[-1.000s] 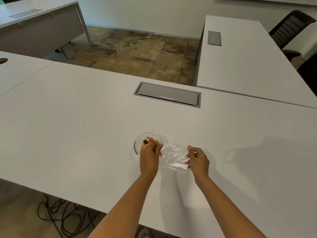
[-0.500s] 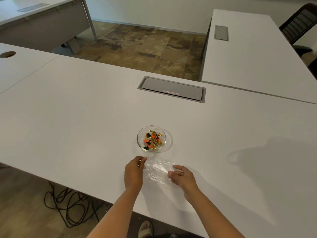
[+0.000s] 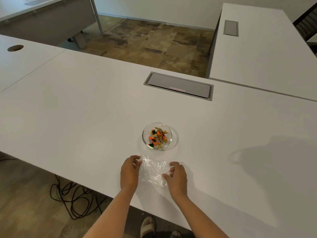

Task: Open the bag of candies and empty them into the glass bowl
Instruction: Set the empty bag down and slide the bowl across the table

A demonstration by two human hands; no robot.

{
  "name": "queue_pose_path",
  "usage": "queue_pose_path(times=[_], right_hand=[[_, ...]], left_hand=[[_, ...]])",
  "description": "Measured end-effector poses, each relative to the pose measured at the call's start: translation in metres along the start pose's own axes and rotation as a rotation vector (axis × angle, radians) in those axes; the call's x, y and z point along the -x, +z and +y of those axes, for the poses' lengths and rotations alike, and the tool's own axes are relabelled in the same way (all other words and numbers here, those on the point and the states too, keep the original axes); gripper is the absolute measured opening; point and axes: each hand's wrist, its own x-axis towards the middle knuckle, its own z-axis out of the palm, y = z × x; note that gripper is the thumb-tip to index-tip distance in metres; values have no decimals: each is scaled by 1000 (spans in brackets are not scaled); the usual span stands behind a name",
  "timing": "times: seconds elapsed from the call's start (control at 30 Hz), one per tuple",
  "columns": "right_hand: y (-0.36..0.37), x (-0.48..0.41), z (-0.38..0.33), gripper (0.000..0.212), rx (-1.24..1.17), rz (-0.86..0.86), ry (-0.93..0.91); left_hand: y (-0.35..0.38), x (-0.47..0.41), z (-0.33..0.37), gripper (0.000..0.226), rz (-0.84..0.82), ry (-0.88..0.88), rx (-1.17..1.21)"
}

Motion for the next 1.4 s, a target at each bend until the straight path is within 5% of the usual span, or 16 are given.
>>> queue_pose_path(times=[0.23, 0.37, 0.7, 1.07, 1.4], right_hand=[[3, 3, -3, 67, 163, 98, -79], [-9, -17, -24, 69, 38, 192, -211], [-22, -81, -53, 114, 81, -277, -115], [-15, -83, -58, 97, -134, -305, -158], [-53, -97, -56, 96, -299, -264, -98]], left_hand=[[-3, -3, -1, 26, 38, 30, -7], [-5, -18, 16, 28, 106, 40, 61], [8, -66, 79, 43, -12, 35, 168], [22, -74, 81, 51, -191, -170, 296], [35, -80, 126, 38, -235, -110, 321]])
